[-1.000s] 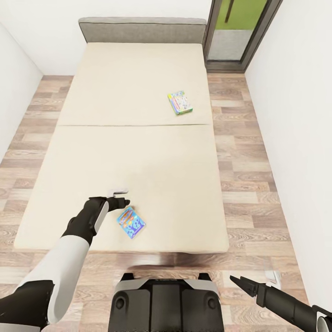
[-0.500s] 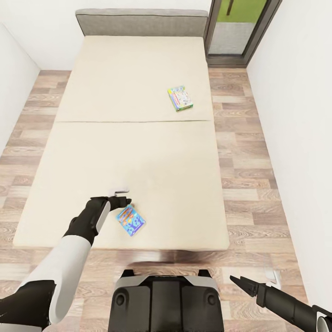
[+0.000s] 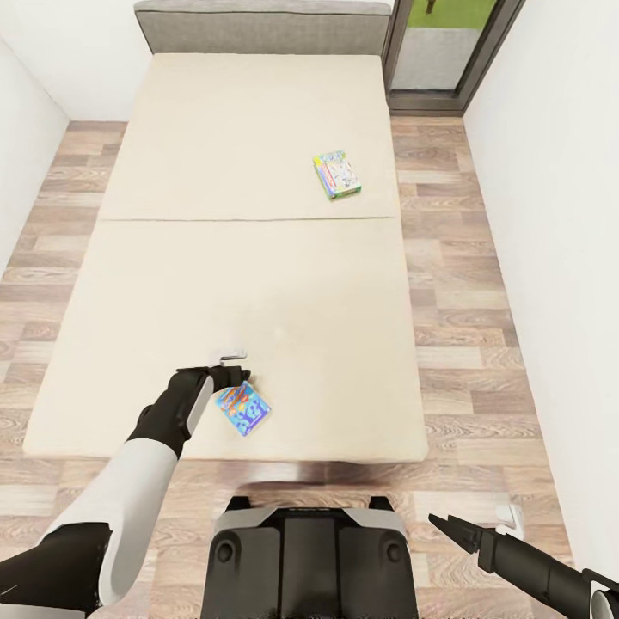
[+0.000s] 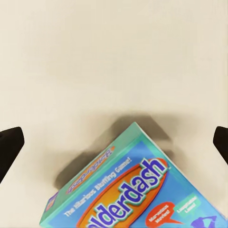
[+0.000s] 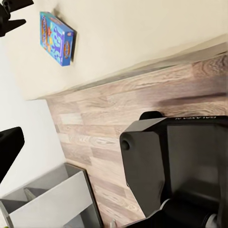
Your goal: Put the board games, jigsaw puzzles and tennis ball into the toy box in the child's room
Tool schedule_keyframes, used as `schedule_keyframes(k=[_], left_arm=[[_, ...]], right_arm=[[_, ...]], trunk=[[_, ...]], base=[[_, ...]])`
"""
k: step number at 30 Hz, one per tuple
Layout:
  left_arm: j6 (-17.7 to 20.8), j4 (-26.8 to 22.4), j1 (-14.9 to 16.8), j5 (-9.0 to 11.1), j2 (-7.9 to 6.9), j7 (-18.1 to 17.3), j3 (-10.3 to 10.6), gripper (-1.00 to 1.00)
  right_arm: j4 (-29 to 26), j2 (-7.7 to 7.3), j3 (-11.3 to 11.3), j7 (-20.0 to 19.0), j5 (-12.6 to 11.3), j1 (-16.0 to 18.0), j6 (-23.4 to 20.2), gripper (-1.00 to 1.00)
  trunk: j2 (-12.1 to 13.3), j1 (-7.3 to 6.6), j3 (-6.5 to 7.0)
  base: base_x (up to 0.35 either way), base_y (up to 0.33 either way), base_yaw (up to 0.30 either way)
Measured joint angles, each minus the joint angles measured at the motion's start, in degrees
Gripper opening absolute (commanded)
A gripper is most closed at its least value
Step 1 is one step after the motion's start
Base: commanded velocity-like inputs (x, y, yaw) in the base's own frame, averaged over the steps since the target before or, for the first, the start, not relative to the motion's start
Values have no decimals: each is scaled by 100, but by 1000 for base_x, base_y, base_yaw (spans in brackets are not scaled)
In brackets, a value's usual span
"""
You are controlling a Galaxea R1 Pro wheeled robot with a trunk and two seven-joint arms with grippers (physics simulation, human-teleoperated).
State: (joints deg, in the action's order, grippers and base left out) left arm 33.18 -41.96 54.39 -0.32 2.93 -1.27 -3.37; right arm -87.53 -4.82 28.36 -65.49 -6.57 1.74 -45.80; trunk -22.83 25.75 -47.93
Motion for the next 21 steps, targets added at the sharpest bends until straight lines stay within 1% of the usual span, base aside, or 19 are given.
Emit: schedule_keyframes(k=[8, 21], left_arm=[[1, 3, 0, -5, 43, 26, 1, 100], [0, 3, 0, -8, 50, 31, 1, 100]], right_arm=[[0, 0, -2, -5, 0, 0, 0, 100], [0, 3, -6, -4, 10, 0, 8, 100]], trunk=[[0, 0, -56], [0, 0, -73]], base=[[0, 0, 0], [0, 0, 0]])
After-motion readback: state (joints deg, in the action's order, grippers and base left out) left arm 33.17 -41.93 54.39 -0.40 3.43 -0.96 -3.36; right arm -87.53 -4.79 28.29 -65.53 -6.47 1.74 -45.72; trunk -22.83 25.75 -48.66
